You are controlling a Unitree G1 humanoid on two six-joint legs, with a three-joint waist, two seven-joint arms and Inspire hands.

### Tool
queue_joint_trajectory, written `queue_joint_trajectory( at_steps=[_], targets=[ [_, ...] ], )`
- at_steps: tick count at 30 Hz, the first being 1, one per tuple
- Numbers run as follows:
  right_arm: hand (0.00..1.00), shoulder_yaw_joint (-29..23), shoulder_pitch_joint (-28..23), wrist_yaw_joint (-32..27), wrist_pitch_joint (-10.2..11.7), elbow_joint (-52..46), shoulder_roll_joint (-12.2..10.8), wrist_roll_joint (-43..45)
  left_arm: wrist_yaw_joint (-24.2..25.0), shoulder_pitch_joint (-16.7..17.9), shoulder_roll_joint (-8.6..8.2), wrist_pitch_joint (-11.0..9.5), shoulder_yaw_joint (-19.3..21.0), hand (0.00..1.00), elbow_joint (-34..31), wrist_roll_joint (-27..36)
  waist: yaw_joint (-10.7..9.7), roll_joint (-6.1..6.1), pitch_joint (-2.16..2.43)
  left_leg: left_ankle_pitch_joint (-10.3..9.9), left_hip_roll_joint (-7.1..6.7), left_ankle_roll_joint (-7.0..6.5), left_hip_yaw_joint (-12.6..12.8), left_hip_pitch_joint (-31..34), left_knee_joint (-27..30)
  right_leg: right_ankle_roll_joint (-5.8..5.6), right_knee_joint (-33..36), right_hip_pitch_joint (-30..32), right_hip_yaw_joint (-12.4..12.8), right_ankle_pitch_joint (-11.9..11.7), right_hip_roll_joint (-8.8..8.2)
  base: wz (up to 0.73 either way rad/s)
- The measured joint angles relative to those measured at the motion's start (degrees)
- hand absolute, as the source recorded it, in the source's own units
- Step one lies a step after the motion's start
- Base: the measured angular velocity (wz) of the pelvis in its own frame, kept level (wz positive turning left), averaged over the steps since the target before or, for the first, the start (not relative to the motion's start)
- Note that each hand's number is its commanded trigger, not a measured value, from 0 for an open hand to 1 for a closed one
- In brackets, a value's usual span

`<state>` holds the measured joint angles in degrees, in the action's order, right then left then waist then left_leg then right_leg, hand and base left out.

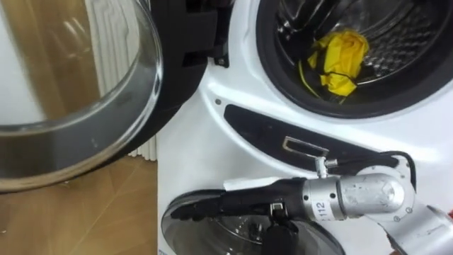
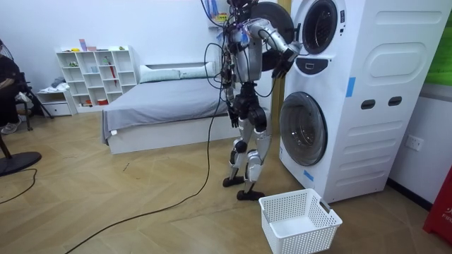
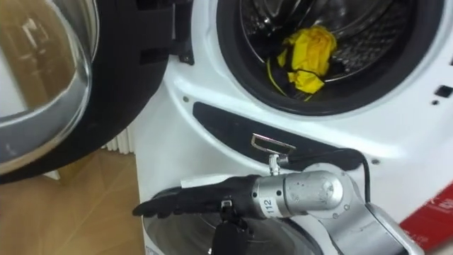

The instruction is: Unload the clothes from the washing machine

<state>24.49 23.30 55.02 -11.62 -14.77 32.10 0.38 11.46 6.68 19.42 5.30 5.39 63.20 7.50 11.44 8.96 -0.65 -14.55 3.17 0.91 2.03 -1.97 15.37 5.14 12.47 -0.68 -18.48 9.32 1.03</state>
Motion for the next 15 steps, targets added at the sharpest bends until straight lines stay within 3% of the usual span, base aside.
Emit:
queue_joint_trajectory(
  at_steps=[4,6,8,12,15],
  targets=[
    [0.0,-5.72,-0.01,-3.75,1.89,-3.28,-0.06,4.36,-0.84,0.52,-0.16,-0.79,0.27,0.0,0.98,1.73,-0.89,-0.1,-0.11,0.0,0.02,0.0,0.44,-1.79,-1.05,-0.26,-0.9,-1.55,1.33,0.09,0.24,-0.04],
    [0.0,-9.34,-0.05,-6.06,2.47,-4.78,-0.07,6.74,-0.86,0.67,-0.77,-1.13,1.02,0.0,0.93,1.69,-1.84,-0.64,-0.47,0.0,0.05,0.0,0.79,-2.37,-1.2,-0.33,-0.89,-2.11,1.59,0.04,0.25,0.04],
    [0.0,-13.95,-0.13,-9.98,2.93,-7.78,-0.07,9.34,-0.87,1.74,-1.42,-1.77,1.29,0.0,0.64,1.96,-3.18,-1.43,-0.44,-0.1,0.07,-0.15,0.98,-2.59,-1.24,-0.36,-0.88,-2.28,1.71,0.03,0.22,0.03],
    [0.0,-17.55,-0.16,-14.56,4.37,-11.5,-0.09,14.2,-1.2,3.06,-2.3,-1.84,1.58,0.0,0.2,1.76,-4.94,-2.9,-0.42,-0.17,0.1,-0.25,1.18,-2.79,-1.89,-0.45,-0.94,-2.22,1.94,-0.02,0.32,-0.02],
    [0.0,-19.01,-0.17,-16.83,4.75,-13.2,-0.1,16.8,-1.36,3.85,-2.66,-1.96,1.61,0.0,-0.4,1.82,-5.45,-3.9,-0.02,-0.18,0.08,-0.29,2.16,-3.31,-2.6,-0.71,-0.95,-2.21,2.9,0.12,0.35,-0.13]
  ],
)
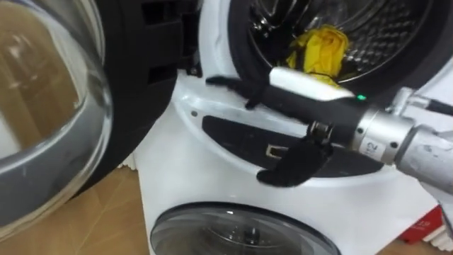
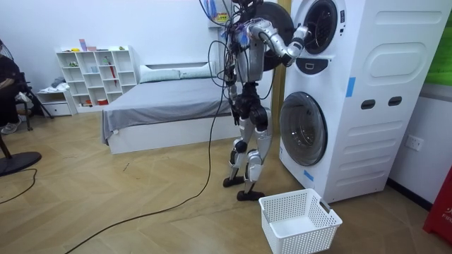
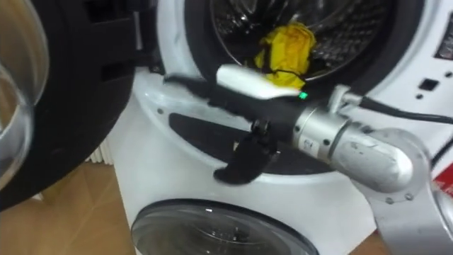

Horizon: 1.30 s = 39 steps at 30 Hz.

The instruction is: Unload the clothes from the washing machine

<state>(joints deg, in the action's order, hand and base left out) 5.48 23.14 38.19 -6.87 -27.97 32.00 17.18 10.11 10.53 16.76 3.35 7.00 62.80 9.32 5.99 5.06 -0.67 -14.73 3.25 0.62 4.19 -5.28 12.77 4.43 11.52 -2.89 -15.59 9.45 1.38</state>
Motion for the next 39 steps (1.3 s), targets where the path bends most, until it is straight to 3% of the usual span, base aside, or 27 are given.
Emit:
queue_joint_trajectory(
  at_steps=[2,5,9,11,14,22,31,39],
  targets=[
    [0.0,-0.65,0.0,-1.98,0.02,-0.34,-0.02,0.69,0.0,0.5,-0.07,-0.01,0.0,0.0,-0.01,0.0,-0.4,-0.74,0.53,0.05,-0.08,-0.07,0.64,-0.33,-0.05,-0.03,-0.03,-0.12,0.77,0.15,-0.01,-0.12],
    [0.0,-1.08,0.0,-3.87,0.02,-0.4,-0.02,1.15,0.02,2.24,-0.07,-0.02,0.21,0.0,0.07,0.0,-1.4,-0.8,1.05,0.18,-0.03,-0.14,1.01,-0.87,-0.02,-0.02,0.14,-0.33,1.2,0.15,0.02,-0.06],
    [0.0,-1.66,0.0,-4.6,0.02,-1.46,-0.03,1.97,0.01,2.9,-0.05,-0.18,0.33,0.0,1.45,0.01,-2.55,0.03,1.15,0.26,-0.03,-0.09,0.97,-1.51,-0.01,-0.02,-0.85,-1.08,1.61,0.07,0.29,-0.02],
    [0.0,-2.41,-0.03,-5.16,0.71,-2.8,0.0,1.71,-0.06,2.94,-0.06,-0.19,0.55,0.0,1.57,0.05,-2.67,1.05,0.82,0.26,-0.03,-0.09,1.19,-1.59,0.02,0.0,-1.0,-1.12,2.28,-0.07,0.59,-0.05],
    [0.0,-2.41,-0.31,-5.61,1.18,-4.87,0.0,1.63,-0.6,2.91,-0.12,-0.22,0.57,0.0,1.68,0.07,-2.7,1.61,0.76,0.25,-0.02,-0.09,1.22,-1.41,0.0,-0.06,-1.01,-1.04,2.35,-0.23,0.66,-0.01],
    [0.0,-2.55,-0.31,-8.76,1.25,-5.25,-0.02,1.08,-0.79,2.7,-0.14,-0.17,0.8,0.0,1.64,0.07,-2.78,1.56,0.72,0.23,-0.01,-0.11,0.46,-1.25,-0.02,-0.18,-1.85,-1.19,2.38,-0.51,0.65,-0.01],
    [0.0,-2.38,-0.31,-10.28,0.98,-4.54,-0.02,0.0,-0.79,2.49,-0.32,0.2,0.74,0.0,1.02,0.05,-2.56,1.01,0.34,0.23,0.0,-0.11,0.68,-1.25,-0.05,-0.16,-1.84,-1.21,2.65,-0.5,0.73,0.0],
    [0.0,-2.38,-0.32,-11.96,-0.03,-1.37,-0.19,7.12,-0.81,2.56,-0.46,0.24,0.78,0.0,0.46,0.05,-2.51,0.88,0.25,0.23,-0.12,-0.12,1.14,-1.04,-0.16,-0.19,-1.79,-1.04,2.43,-0.49,0.67,0.0]
  ],
)
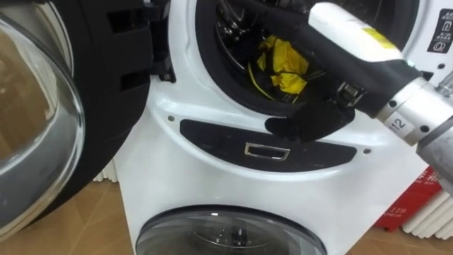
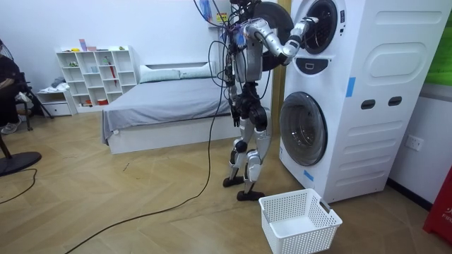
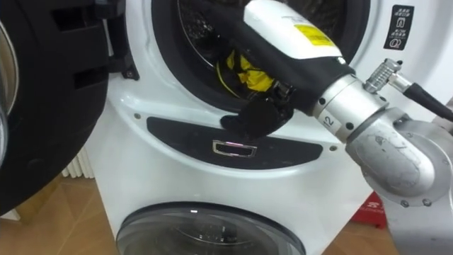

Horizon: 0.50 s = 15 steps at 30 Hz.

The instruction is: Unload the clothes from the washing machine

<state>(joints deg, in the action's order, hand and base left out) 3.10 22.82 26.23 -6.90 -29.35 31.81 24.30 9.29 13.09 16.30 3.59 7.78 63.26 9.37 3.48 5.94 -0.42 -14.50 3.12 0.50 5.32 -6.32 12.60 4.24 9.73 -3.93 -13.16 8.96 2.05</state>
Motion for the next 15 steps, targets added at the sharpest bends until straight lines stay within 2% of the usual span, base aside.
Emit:
queue_joint_trajectory(
  at_steps=[4,6,10,12,14,15],
  targets=[
    [0.0,0.0,-0.05,-1.39,-0.58,1.0,0.01,3.42,0.01,0.17,-0.51,0.25,-0.1,0.0,0.93,0.0,0.12,0.08,0.06,0.01,-0.23,-0.01,-0.36,-0.01,-0.52,0.02,-0.08,0.09,-0.42,0.04,0.0,0.02],
    [0.0,0.0,-0.04,-2.48,-0.7,3.56,0.01,3.61,0.16,-0.16,-0.68,0.5,-0.06,0.0,0.89,-0.09,0.17,0.33,0.24,0.01,-0.27,-0.01,-0.67,0.01,-0.52,0.01,-0.1,0.08,-0.45,0.05,-0.04,0.0],
    [0.0,-0.01,-0.04,-3.33,-2.59,8.54,0.01,3.81,0.18,-0.28,-0.68,1.27,0.0,0.0,0.92,-0.11,0.6,0.41,0.29,0.01,-0.4,-0.02,-0.79,0.19,-0.44,-0.06,-0.12,0.07,-0.72,0.05,-0.21,0.03],
    [0.0,-0.09,-0.03,-4.15,-2.62,10.34,0.01,3.82,0.14,-0.56,-0.75,1.35,0.03,0.0,0.92,-0.09,0.68,0.39,0.28,0.02,-0.44,-0.02,-0.8,0.32,-0.4,-0.13,-0.14,0.08,-0.89,0.1,-0.26,0.06],
    [0.0,-0.13,0.89,-5.26,-2.43,14.59,0.02,4.37,0.13,-0.16,-0.83,1.45,0.08,0.0,0.91,-0.02,1.14,0.67,0.47,0.02,-0.46,-0.03,-1.16,0.2,-0.4,-0.15,-0.12,0.0,-1.12,0.13,-0.29,0.0],
    [0.0,-0.28,1.53,-5.29,-2.4,15.85,0.02,3.7,0.12,-0.1,-0.89,1.48,0.08,0.0,0.86,-0.05,1.24,0.54,0.39,0.02,-0.47,-0.03,-1.27,0.05,-0.4,-0.15,-0.11,-0.11,-1.14,0.13,-0.31,0.0]
  ],
)
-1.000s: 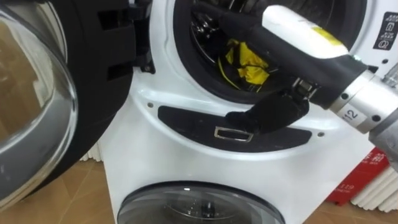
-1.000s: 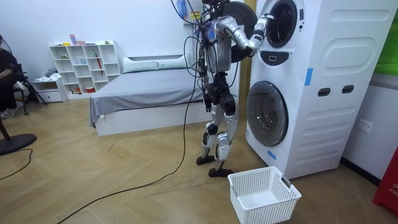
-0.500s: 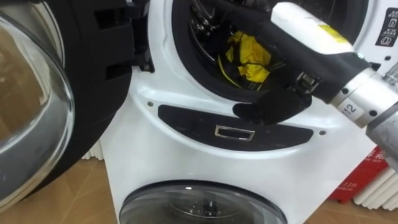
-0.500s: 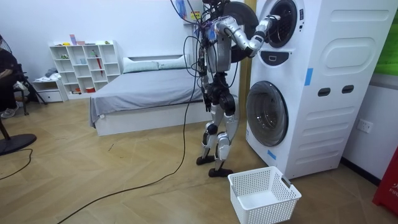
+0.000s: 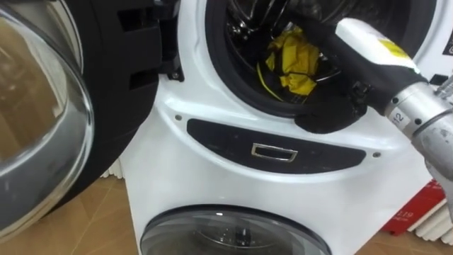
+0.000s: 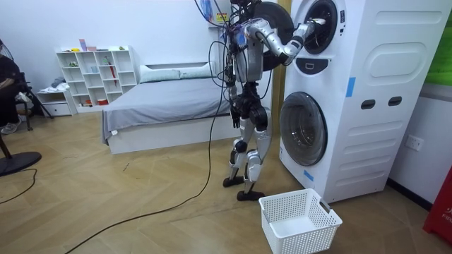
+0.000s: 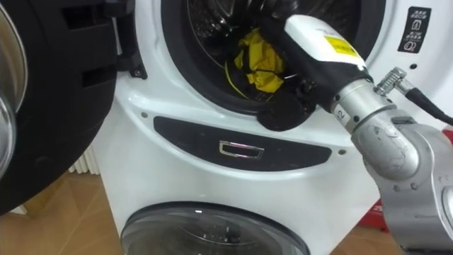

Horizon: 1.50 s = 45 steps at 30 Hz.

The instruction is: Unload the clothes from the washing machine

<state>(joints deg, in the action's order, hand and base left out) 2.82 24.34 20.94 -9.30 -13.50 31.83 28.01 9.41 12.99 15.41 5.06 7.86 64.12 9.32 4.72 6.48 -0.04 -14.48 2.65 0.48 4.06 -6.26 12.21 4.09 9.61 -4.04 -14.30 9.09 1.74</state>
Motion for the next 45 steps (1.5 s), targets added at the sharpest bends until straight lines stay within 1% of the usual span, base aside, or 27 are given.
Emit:
queue_joint_trajectory(
  at_steps=[3,6,7,9,12,14,18,20,22,26,29,31,34,37,41,42,45],
  targets=[
    [0.0,0.05,1.53,-0.08,1.02,3.72,0.02,-2.89,-0.08,0.0,-0.03,0.2,0.65,0.0,-0.12,-0.01,-0.04,0.21,-0.1,0.01,-0.06,-0.02,-0.62,-0.36,0.04,0.0,0.03,-0.48,-0.33,0.0,-0.04,0.05],
    [0.0,0.15,2.88,0.02,1.15,7.93,0.03,-3.6,-0.25,0.27,0.01,0.64,1.4,0.0,-0.9,-0.65,0.04,0.74,-0.11,0.03,-0.24,-0.06,-1.06,-0.36,0.61,-0.06,0.1,-0.83,-0.54,0.04,-0.17,0.11],
    [0.0,0.14,3.17,0.02,1.06,8.98,0.03,-3.56,-0.25,0.28,0.01,0.92,1.53,0.0,-1.4,-1.09,0.06,0.91,-0.19,0.1,-0.37,-0.18,-1.16,-0.27,0.64,-0.17,0.12,-0.82,-0.74,0.12,-0.37,0.09],
    [0.0,0.14,3.53,0.02,0.93,10.5,0.03,-3.42,-0.25,0.42,-0.04,1.11,1.53,0.0,-1.84,-1.12,0.28,0.95,-0.17,0.18,-0.5,-0.33,-1.28,-0.18,0.7,-0.28,0.22,-0.88,-0.84,0.14,-0.54,0.08],
    [0.0,0.13,3.81,0.02,-0.09,11.15,0.04,-3.21,-0.25,0.81,-0.02,2.03,1.53,0.0,-2.25,-1.46,0.24,1.01,-0.12,0.25,-0.76,-0.47,-1.9,0.46,1.22,-0.43,0.29,-0.86,-1.45,-0.11,-0.77,0.11],
    [0.0,0.14,3.83,0.01,-0.58,11.25,0.06,-3.2,-0.23,0.81,0.01,2.26,1.53,0.0,-2.46,-2.33,0.43,1.18,0.0,0.27,-0.76,-0.5,-2.03,0.7,1.36,-0.36,0.39,-0.8,-1.51,-0.39,-0.72,0.02],
    [0.0,0.15,3.84,-0.04,-0.55,12.24,0.07,-3.43,-0.2,0.79,0.16,2.59,1.49,0.0,-3.92,-2.7,0.55,1.55,0.27,0.27,-0.76,-0.5,-2.06,0.69,1.38,-0.34,0.4,-0.83,-1.52,-0.4,-0.71,0.0],
    [0.0,0.31,3.92,-0.29,-0.61,12.98,0.07,-4.28,-0.2,0.68,0.37,2.74,1.46,0.0,-4.11,-2.52,0.65,1.84,0.47,0.27,-0.77,-0.51,-2.12,0.68,1.38,-0.35,0.43,-0.85,-1.52,-0.4,-0.72,0.0],
    [0.0,0.37,4.46,-0.35,-0.91,13.46,0.06,-5.55,-0.23,0.67,0.44,3.39,1.42,0.0,-4.45,-2.47,0.53,1.89,0.46,0.27,-0.82,-0.51,-2.37,0.75,1.39,-0.38,0.42,-0.83,-1.52,-0.42,-0.74,0.0],
    [0.0,0.4,5.3,-0.35,-1.94,13.58,0.66,-9.95,-0.61,0.62,0.47,3.68,1.22,0.0,-4.47,-2.25,0.35,1.89,0.46,0.26,-0.82,-0.52,-2.51,1.46,1.55,-0.38,0.47,-0.24,-1.65,-0.41,-0.76,0.0],
    [0.0,0.46,5.73,-0.38,-1.64,13.54,1.57,-12.46,-1.5,0.55,0.26,3.69,0.96,0.0,-4.47,-2.28,0.24,1.84,0.42,0.27,-0.89,-0.53,-2.44,1.9,1.64,-0.34,1.02,0.41,-1.78,-0.31,-0.93,0.0],
    [0.0,0.44,6.02,-0.72,-1.64,13.75,1.74,-14.7,-1.51,0.77,0.26,3.67,0.96,0.0,-4.48,-2.31,0.18,1.84,0.42,0.27,-0.91,-0.53,-2.38,1.94,1.64,-0.37,1.03,0.46,-1.75,-0.28,-0.93,0.0],
    [0.0,0.35,7.65,-3.35,-1.6,15.15,1.74,-21.45,-1.46,1.32,0.27,3.66,0.9,0.0,-5.11,-2.25,-0.12,1.76,0.39,0.29,-0.96,-0.56,-2.49,2.19,1.65,-0.38,1.03,0.66,-1.75,-0.28,-0.95,0.01],
    [0.0,0.09,8.75,-6.0,-1.63,15.73,1.74,-25.63,-1.4,1.75,0.26,3.67,0.79,0.0,-5.23,-2.14,-0.36,1.66,0.32,0.29,-0.97,-0.57,-2.74,2.62,1.8,-0.43,0.88,0.75,-2.35,-0.25,-1.03,0.08],
    [0.0,0.09,10.64,-9.21,-1.65,17.54,1.74,-29.98,-1.45,2.13,0.22,3.74,0.2,0.0,-5.38,-2.11,-0.18,1.06,-0.09,0.29,-1.01,-0.57,-2.79,2.74,1.6,-0.56,0.72,0.68,-3.04,-0.12,-1.19,0.06],
    [0.0,0.09,10.64,-9.67,-1.63,17.54,1.74,-30.41,-1.47,2.14,0.23,3.77,0.16,0.0,-5.63,-2.11,-0.18,1.01,-0.13,0.29,-1.02,-0.57,-2.79,2.74,1.56,-0.58,0.69,0.68,-3.05,-0.08,-1.2,0.04],
    [0.0,0.09,10.65,-11.32,-1.41,17.73,1.74,-32.62,-1.59,2.42,0.19,3.77,-0.11,0.0,-6.04,-2.02,-0.12,0.75,-0.02,0.29,-1.02,-0.58,-2.69,2.63,1.49,-0.6,0.29,0.56,-3.08,-0.07,-1.17,0.01]
  ],
)
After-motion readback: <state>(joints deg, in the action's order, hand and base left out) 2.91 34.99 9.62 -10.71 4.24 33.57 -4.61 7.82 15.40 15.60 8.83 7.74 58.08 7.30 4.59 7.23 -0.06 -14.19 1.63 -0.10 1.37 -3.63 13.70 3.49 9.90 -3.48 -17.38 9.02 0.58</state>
